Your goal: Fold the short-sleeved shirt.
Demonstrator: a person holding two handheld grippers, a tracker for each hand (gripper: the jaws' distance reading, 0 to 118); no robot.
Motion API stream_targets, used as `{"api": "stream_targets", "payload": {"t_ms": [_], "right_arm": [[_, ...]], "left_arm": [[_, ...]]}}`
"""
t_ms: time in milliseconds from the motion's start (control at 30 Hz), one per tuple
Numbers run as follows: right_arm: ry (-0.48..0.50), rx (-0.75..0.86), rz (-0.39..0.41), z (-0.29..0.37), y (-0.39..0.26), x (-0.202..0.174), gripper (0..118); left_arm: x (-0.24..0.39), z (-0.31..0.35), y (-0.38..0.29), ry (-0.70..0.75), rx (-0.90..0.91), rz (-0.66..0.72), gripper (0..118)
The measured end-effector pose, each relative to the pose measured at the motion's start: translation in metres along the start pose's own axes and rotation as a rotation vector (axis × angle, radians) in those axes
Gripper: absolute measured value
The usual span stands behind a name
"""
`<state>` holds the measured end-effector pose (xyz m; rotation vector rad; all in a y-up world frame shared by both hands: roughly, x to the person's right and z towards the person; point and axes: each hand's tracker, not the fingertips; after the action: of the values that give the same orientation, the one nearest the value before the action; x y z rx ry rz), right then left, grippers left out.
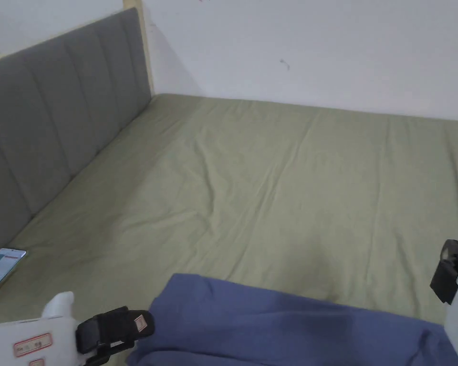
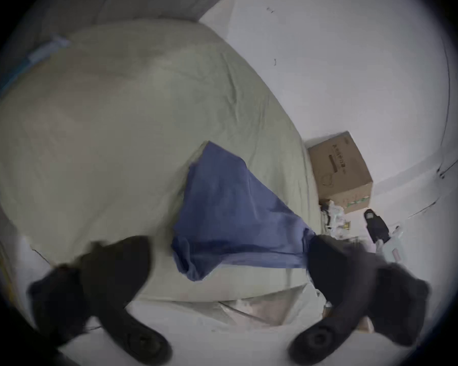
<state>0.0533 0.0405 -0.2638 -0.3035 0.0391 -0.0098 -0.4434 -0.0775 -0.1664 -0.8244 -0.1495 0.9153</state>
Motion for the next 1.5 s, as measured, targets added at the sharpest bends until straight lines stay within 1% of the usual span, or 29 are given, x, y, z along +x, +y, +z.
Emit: {"api": "stream_targets", "payload": {"t_ms": [67, 133, 233, 267, 333, 367, 400, 433, 467, 500, 533, 567, 600, 633, 667, 700, 767, 800, 867, 967, 1067, 1100, 1167, 1233, 1267, 1367, 1467, 1500], "right_arm": [[-0.008, -0.022, 0.022, -0.004, -0.003, -0.004, 1], [-0.007, -0.037, 0.03, -0.007, -0.006, -0.008, 1], [0.004, -0.081, 0.005, -0.014, -0.01, -0.011, 1], [0.001, -0.085, 0.009, -0.015, -0.012, -0.014, 1], [-0.006, -0.095, 0.031, -0.015, -0.014, -0.017, 1], [-0.006, -0.097, 0.037, -0.014, -0.015, -0.018, 1], [-0.004, -0.101, 0.042, -0.013, -0.014, -0.019, 1], [-0.002, -0.103, 0.046, -0.013, -0.014, -0.019, 1], [-0.002, -0.106, 0.052, -0.012, -0.014, -0.021, 1], [-0.006, -0.111, 0.058, -0.013, -0.014, -0.021, 1], [-0.005, -0.114, 0.062, -0.013, -0.015, -0.021, 1], [-0.004, -0.117, 0.064, -0.013, -0.015, -0.022, 1], [-0.002, -0.124, 0.063, -0.014, -0.016, -0.022, 1], [-0.001, -0.131, 0.062, -0.014, -0.017, -0.022, 1], [0.003, -0.135, 0.057, -0.014, -0.018, -0.021, 1], [0.005, -0.141, 0.052, -0.013, -0.018, -0.021, 1], [0.011, -0.145, 0.044, -0.013, -0.02, -0.019, 1], [0.012, -0.15, 0.04, -0.013, -0.02, -0.018, 1], [0.015, -0.156, 0.024, -0.013, -0.02, -0.016, 1], [0.022, -0.166, -0.004, -0.013, -0.019, -0.011, 1], [0.019, -0.166, -0.021, -0.012, -0.019, -0.005, 1], [0.021, -0.173, -0.029, -0.012, -0.018, -0.003, 1], [0.027, -0.179, -0.045, -0.012, -0.02, 0.001, 1], [0.027, -0.186, -0.055, -0.012, -0.023, 0.006, 1], [0.025, -0.19, -0.057, -0.013, -0.024, 0.008, 1], [0.026, -0.213, -0.081, -0.014, -0.026, 0.016, 1], [0.036, -0.223, -0.111, -0.012, -0.028, 0.026, 1], [0.036, -0.223, -0.115, -0.011, -0.028, 0.029, 1]], "left_arm": [[-0.013, -0.014, 0.005, -0.055, -0.016, -0.013, 118], [-0.023, -0.032, 0.011, -0.055, -0.041, 0.015, 118], [-0.038, -0.066, 0.01, -0.138, -0.067, 0.156, 118], [-0.045, -0.075, 0.012, -0.194, -0.054, 0.208, 118], [-0.06, -0.084, 0.017, -0.324, 0.035, 0.289, 118], [-0.064, -0.089, 0.02, -0.354, 0.049, 0.327, 118], [-0.068, -0.094, 0.021, -0.375, 0.052, 0.357, 118], [-0.07, -0.098, 0.022, -0.389, 0.042, 0.349, 118], [-0.069, -0.101, 0.025, -0.371, 0.029, 0.327, 113], [-0.062, -0.101, 0.025, -0.356, 0.018, 0.285, 90], [-0.059, -0.103, 0.027, -0.308, -0.001, 0.243, 49], [-0.057, -0.106, 0.027, -0.201, -0.025, 0.222, 8], [-0.057, -0.115, 0.026, -0.075, -0.068, 0.211, 7], [-0.059, -0.122, 0.025, 0.021, -0.123, 0.195, 7], [-0.069, -0.115, 0.028, -0.171, -0.082, 0.232, 7], [-0.047, -0.108, 0.021, -0.192, -0.078, 0.252, 7], [-0.04, -0.099, 0.024, -0.1, -0.088, 0.197, 7], [-0.037, -0.094, 0.026, -0.087, -0.096, 0.145, 7], [-0.028, -0.09, 0.035, -0.089, -0.117, 0.146, 7], [-0.027, -0.077, 0.044, -0.039, -0.11, 0.083, 7], [-0.035, -0.053, 0.051, -0.018, -0.084, 0.106, 7], [-0.041, -0.043, 0.057, 0.036, -0.063, 0.097, 7], [-0.039, -0.032, 0.06, 0.086, -0.059, 0.071, 7], [-0.031, -0.027, 0.059, 0.073, -0.06, 0.066, 7], [-0.022, -0.027, 0.058, 0.074, -0.057, 0.05, 7], [0.012, -0.027, 0.061, 0.145, -0.036, -0.069, 7], [0.064, -0.032, 0.062, 0.178, -0.03, -0.18, 7], [0.084, -0.034, 0.06, 0.191, -0.036, -0.244, 7]]}}
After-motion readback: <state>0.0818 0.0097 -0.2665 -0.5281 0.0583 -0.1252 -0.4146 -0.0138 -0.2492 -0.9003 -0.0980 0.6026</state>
